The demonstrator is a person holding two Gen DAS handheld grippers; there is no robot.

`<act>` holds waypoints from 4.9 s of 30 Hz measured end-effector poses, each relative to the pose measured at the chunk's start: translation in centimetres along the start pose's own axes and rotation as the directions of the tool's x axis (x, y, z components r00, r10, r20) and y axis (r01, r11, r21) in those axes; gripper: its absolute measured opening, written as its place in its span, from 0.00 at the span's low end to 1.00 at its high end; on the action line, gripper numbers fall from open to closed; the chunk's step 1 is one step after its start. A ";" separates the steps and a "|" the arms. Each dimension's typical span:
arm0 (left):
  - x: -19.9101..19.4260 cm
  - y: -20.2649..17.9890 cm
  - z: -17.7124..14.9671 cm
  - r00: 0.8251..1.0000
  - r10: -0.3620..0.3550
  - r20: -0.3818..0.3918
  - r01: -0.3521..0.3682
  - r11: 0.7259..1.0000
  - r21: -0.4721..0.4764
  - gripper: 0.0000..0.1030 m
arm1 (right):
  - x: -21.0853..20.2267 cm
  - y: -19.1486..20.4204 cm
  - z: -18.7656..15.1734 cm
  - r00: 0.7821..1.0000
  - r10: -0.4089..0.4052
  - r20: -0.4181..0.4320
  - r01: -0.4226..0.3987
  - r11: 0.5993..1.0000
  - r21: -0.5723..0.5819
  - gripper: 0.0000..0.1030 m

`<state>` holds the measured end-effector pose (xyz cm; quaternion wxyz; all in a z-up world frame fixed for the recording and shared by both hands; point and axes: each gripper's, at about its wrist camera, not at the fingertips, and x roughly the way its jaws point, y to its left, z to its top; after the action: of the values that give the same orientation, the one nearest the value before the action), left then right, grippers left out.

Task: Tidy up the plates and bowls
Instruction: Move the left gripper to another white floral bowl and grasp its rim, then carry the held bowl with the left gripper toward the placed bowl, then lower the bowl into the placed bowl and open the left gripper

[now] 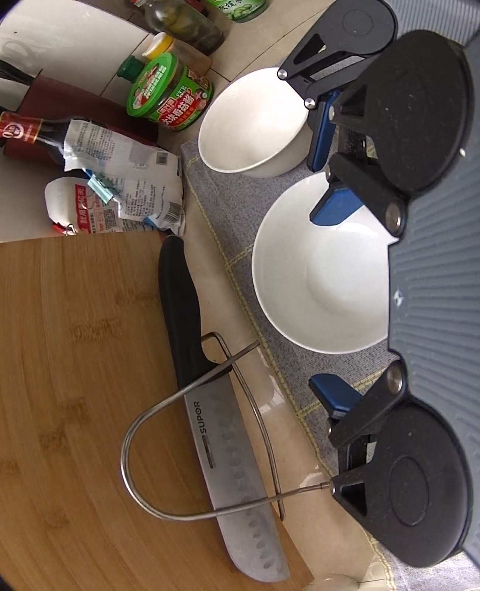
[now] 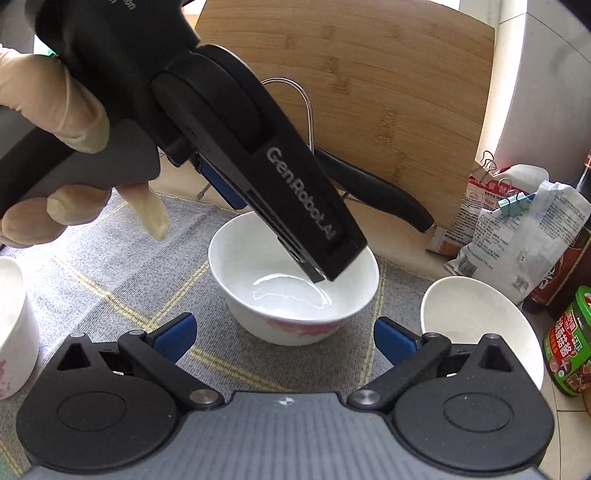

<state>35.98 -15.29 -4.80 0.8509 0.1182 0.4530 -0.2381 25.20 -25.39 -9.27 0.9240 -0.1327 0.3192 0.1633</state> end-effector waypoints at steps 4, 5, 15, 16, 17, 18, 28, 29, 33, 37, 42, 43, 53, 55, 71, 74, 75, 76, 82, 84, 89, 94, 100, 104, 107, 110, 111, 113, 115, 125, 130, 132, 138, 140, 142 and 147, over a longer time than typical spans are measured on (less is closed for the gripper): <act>0.4 0.2 0.3 1.000 0.001 -0.003 -0.001 1.000 0.006 0.81 | 0.4 -0.1 0.2 1.000 0.001 0.003 -0.001 1.000 0.000 1.00; 0.5 0.2 0.3 1.000 0.003 -0.002 -0.003 1.000 0.004 0.80 | 0.4 -0.1 0.3 1.000 0.002 0.004 -0.002 1.000 0.001 1.00; 1.3 -0.2 0.6 0.999 -0.030 -0.021 0.031 0.999 0.023 0.72 | 0.9 -0.4 0.7 1.000 0.004 0.012 -0.004 1.000 -0.004 1.00; 1.3 -0.2 0.7 0.999 -0.032 -0.020 0.032 0.999 0.025 0.72 | 0.9 -0.3 0.7 1.000 0.004 0.012 -0.004 1.000 -0.006 1.00; 1.3 -0.3 0.7 0.999 -0.035 -0.021 0.035 0.999 0.030 0.72 | 0.9 -0.3 0.7 1.000 0.008 0.014 -0.007 1.000 -0.008 1.00; 1.4 -0.4 0.7 0.999 -0.032 -0.023 0.033 0.999 0.035 0.72 | 0.8 -0.3 0.7 1.000 0.011 0.016 -0.011 1.000 -0.009 1.00; 1.7 -0.3 0.7 0.999 -0.033 -0.042 0.035 0.999 0.041 0.68 | 1.0 -0.5 1.0 1.000 0.015 0.023 -0.015 1.000 0.000 0.98; 1.7 -0.2 0.7 0.999 -0.034 -0.042 0.036 0.999 0.041 0.68 | 1.0 -0.6 1.0 1.000 0.016 0.023 -0.016 1.000 0.001 0.98; 1.7 -0.2 0.6 0.999 -0.035 -0.042 0.037 0.999 0.040 0.68 | 1.3 -0.7 1.1 1.000 0.025 0.013 -0.025 1.000 0.011 0.98; 1.8 -0.2 0.6 0.999 -0.035 -0.041 0.037 0.998 0.041 0.68 | 1.6 -0.8 1.0 1.000 0.022 0.012 -0.022 1.000 0.009 0.95; 1.8 -0.2 0.6 0.998 -0.036 -0.041 0.038 0.998 0.042 0.68 | 1.5 -0.9 1.1 1.000 0.016 0.012 -0.016 1.000 0.019 0.92; 1.8 -0.2 0.6 0.998 -0.036 -0.041 0.038 0.998 0.043 0.68 | 1.5 -0.9 1.1 1.000 0.016 0.011 -0.016 1.000 0.018 0.92; 1.1 -0.2 0.2 0.999 -0.039 -0.035 0.041 0.998 0.047 0.68 | 0.9 -0.8 1.3 1.000 0.020 0.008 -0.020 1.000 0.006 0.91; 0.6 -0.3 0.0 0.999 -0.039 -0.033 0.041 0.998 0.047 0.68 | 0.5 -0.6 1.4 1.000 0.021 0.010 -0.021 1.000 0.001 0.91; -5.5 -0.4 -2.4 0.999 -0.015 -0.033 0.015 1.000 -0.004 0.68 | -4.3 1.3 2.3 0.993 0.122 0.007 -0.121 0.991 -0.057 0.91; -6.5 0.0 -3.1 1.000 -0.009 -0.029 0.008 1.000 -0.017 0.68 | -5.0 2.2 2.6 0.991 0.136 0.006 -0.136 0.988 -0.069 0.91; -6.9 0.0 -3.3 1.000 -0.006 -0.026 0.005 1.000 -0.020 0.68 | -5.3 2.4 2.6 0.990 0.141 0.007 -0.140 0.987 -0.074 0.91; -7.3 0.1 -3.6 1.000 -0.005 -0.022 0.004 1.000 -0.023 0.68 | -5.5 2.7 2.7 0.990 0.144 0.008 -0.143 0.986 -0.080 0.91; -9.8 1.0 -5.7 1.000 0.019 -0.006 -0.020 0.999 -0.049 0.68 | -7.0 5.0 3.2 0.986 0.169 0.015 -0.166 0.979 -0.117 0.91; -10.7 1.4 -6.5 1.000 0.029 -0.002 -0.029 0.998 -0.062 0.68 | -7.5 5.9 3.3 0.983 0.180 0.018 -0.177 0.976 -0.126 0.91; -12.7 2.3 -8.5 0.998 0.061 -0.004 -0.061 0.994 -0.086 0.68 | -8.4 8.4 3.6 0.977 0.211 0.023 -0.205 0.967 -0.152 0.91; -14.1 3.4 -10.4 0.996 0.083 -0.016 -0.084 0.990 -0.117 0.68 | -9.1 10.8 3.7 0.968 0.248 0.018 -0.242 0.955 -0.170 0.91; -15.2 4.4 -12.3 0.995 0.097 -0.026 -0.100 0.983 -0.151 0.68 | -9.4 12.9 3.6 0.959 0.282 0.005 -0.275 0.942 -0.192 0.91; -15.2 4.7 -13.3 0.994 0.103 -0.040 -0.108 0.982 -0.157 0.68 | -9.2 13.8 3.4 0.954 0.300 -0.010 -0.296 0.935 -0.196 0.91; -15.1 4.7 -13.9 0.993 0.105 -0.046 -0.111 0.982 -0.155 0.68 | -9.0 14.3 3.1 0.951 0.309 -0.023 -0.307 0.931 -0.196 0.91; -15.0 4.6 -14.2 0.994 0.101 -0.052 -0.108 0.983 -0.151 0.68 | -8.8 14.5 2.7 0.948 0.317 -0.033 -0.318 0.929 -0.190 0.91; -15.0 4.6 -14.3 0.994 0.099 -0.052 -0.106 0.983 -0.151 0.68 | -8.8 14.6 2.6 0.947 0.318 -0.035 -0.319 0.929 -0.188 0.91; -14.9 4.7 -14.4 0.994 0.093 -0.053 -0.100 0.983 -0.154 0.68 | -8.7 14.6 2.4 0.947 0.320 -0.036 -0.321 0.929 -0.184 0.91; -14.8 4.6 -14.5 0.995 0.091 -0.050 -0.097 0.984 -0.152 0.68 | -8.6 14.7 2.2 0.946 0.323 -0.040 -0.325 0.929 -0.175 0.91; -14.3 4.0 -15.6 0.992 0.117 -0.043 -0.121 0.987 -0.106 0.68 | -8.3 14.5 1.1 0.934 0.354 -0.044 -0.356 0.922 -0.152 0.91; -14.0 4.0 -15.9 0.993 0.113 -0.036 -0.116 0.988 -0.105 0.68 | -7.9 14.3 0.7 0.928 0.370 -0.043 -0.373 0.918 -0.138 0.91; -13.9 4.0 -16.0 0.993 0.113 -0.036 -0.117 0.988 -0.103 0.68 | -7.8 14.3 0.6 0.927 0.372 -0.043 -0.374 0.917 -0.138 0.91; -13.8 3.9 -16.1 0.993 0.115 -0.033 -0.118 0.988 -0.099 0.68 | -7.8 14.4 0.3 0.929 0.367 -0.034 -0.368 0.917 -0.156 0.91; -13.8 4.0 -16.1 0.993 0.116 -0.033 -0.118 0.988 -0.097 0.68 | -7.8 14.4 0.2 0.930 0.366 -0.032 -0.366 0.917 -0.162 0.91; -13.8 4.0 -16.1 0.993 0.117 -0.028 -0.119 0.988 -0.094 0.68 | -7.9 14.4 0.2 0.930 0.367 -0.031 -0.367 0.916 -0.161 0.91; -13.9 3.9 -16.0 0.992 0.124 -0.010 -0.125 0.988 -0.091 0.69 | -7.8 14.4 0.2 0.930 0.366 -0.029 -0.366 0.917 -0.161 0.92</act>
<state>19.89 -1.12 -2.35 0.8676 0.1077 0.4571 -0.1633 13.94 -13.88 -6.16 0.8634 -0.1460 0.3229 0.3591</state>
